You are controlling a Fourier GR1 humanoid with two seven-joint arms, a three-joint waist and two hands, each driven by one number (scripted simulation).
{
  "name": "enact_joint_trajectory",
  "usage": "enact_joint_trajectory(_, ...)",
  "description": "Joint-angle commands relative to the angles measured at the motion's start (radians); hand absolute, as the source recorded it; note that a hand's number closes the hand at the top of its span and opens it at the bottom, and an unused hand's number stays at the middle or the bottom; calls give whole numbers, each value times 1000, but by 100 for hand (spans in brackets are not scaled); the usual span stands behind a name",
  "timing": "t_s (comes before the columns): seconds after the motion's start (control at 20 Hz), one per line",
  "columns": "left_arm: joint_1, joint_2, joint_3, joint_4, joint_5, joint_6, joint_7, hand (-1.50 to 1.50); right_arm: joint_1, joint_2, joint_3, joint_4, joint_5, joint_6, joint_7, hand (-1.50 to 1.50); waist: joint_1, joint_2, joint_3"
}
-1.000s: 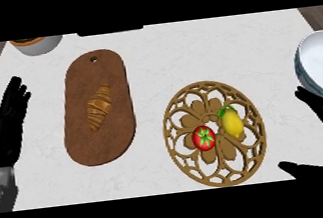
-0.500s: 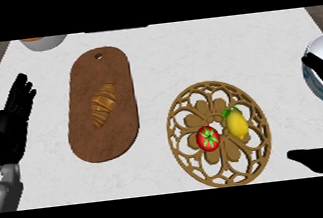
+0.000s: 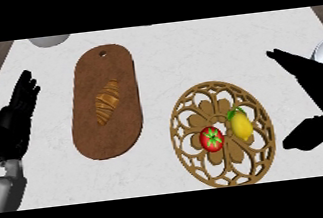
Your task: Pick the lemon from the placemat and place it in the bowl
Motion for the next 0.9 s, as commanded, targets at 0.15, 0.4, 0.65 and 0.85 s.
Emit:
enact_joint_trajectory(0.15, -6, -8, 35, 14, -11, -11, 17, 0, -143, 149, 43, 195, -48, 199, 45, -150, -22, -5, 1)
enact_joint_trajectory(0.4, -1, -35, 15, 14, -32, -2, 10, 0, -160, 229, 135, 341, -21, 274, 80, -150, -19, -3, 2)
enact_joint_trajectory(0.65, 52, -19, 44, -61, -35, -28, 16, 0, -151, 263, 118, 346, -6, 342, 115, -150, -26, -8, 2)
enact_joint_trajectory(0.85, 22, -3, 100, 29, -7, -89, -29, 0, -175, 294, 164, 445, 200, 254, -42, -150, -24, -4, 2)
